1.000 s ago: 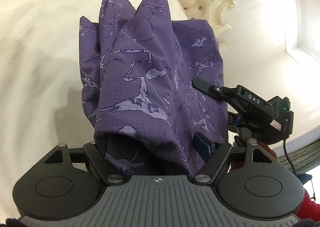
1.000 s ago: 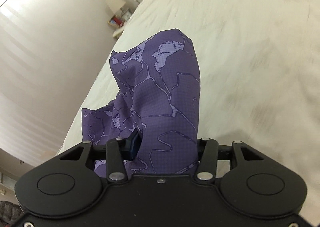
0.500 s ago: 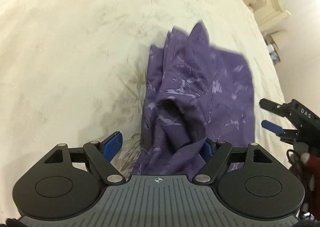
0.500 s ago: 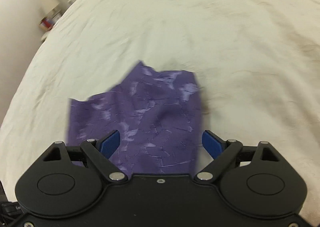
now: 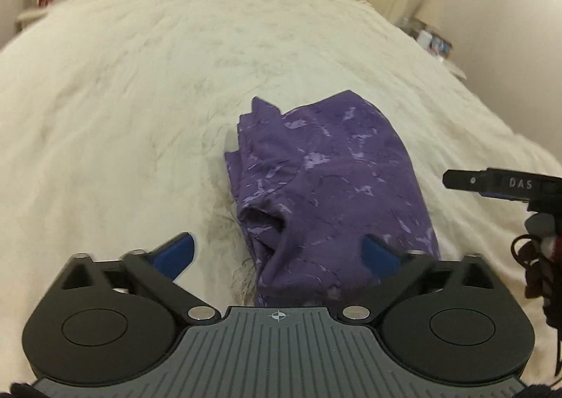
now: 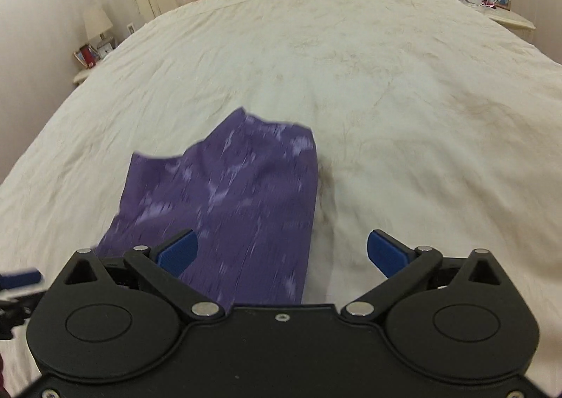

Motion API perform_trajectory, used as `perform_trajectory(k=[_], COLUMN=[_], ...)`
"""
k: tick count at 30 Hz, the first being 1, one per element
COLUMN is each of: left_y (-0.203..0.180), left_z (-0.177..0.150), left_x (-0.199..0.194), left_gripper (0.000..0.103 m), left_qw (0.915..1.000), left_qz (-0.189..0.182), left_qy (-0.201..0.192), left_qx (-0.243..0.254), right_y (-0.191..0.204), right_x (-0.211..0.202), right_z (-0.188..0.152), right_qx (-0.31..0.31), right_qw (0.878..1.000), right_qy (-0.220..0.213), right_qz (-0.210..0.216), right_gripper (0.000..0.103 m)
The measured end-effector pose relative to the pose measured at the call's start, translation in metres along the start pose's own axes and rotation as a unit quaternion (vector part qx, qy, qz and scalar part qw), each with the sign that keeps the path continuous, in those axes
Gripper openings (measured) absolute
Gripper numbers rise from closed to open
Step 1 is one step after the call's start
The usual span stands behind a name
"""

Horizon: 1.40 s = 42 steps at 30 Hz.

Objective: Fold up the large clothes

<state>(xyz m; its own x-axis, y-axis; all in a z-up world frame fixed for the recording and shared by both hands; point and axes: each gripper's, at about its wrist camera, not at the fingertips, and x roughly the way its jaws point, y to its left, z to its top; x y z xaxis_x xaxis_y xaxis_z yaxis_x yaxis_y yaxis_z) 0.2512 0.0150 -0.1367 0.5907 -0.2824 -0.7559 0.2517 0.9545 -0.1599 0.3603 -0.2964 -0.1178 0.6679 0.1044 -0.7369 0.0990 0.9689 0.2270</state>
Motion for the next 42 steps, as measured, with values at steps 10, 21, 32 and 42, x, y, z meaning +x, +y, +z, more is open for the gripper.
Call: perform_trajectory(k=[10,21,32,42], left_y=[-0.032,-0.064,-0.072,-0.068], left_z=[0.002,-0.003,-0.018,-0.030], left_x=[-0.055,-0.109,-0.130,-0.138], left_gripper=[0.103,0.102,0.102,0.102], left_qw=[0.9989,0.9859,0.9884,0.9910], left_qz=[0.035,0.161,0.145,0.128], left_qy=[-0.013,-0.019,-0.010,0.016], left_qx=[0.028,0.043,0.044,0.037], right_y=[0.032,0.047,0.079,0.085], right_x=[-0.071,-0.151,-0.190,-0.192], right_z=[-0.034,-0.053,-0.070,-0.080], right_qx=[0.020,0.020,-0.016,0.008], right_qw=[0.999,0.997,0.992,0.997], right_qy=[-0.033,-0.078,-0.102,-0.048], right_qz=[-0.012,-0.001,-0.076,-0.056], right_gripper=[0.102,0.102,0.102,0.102])
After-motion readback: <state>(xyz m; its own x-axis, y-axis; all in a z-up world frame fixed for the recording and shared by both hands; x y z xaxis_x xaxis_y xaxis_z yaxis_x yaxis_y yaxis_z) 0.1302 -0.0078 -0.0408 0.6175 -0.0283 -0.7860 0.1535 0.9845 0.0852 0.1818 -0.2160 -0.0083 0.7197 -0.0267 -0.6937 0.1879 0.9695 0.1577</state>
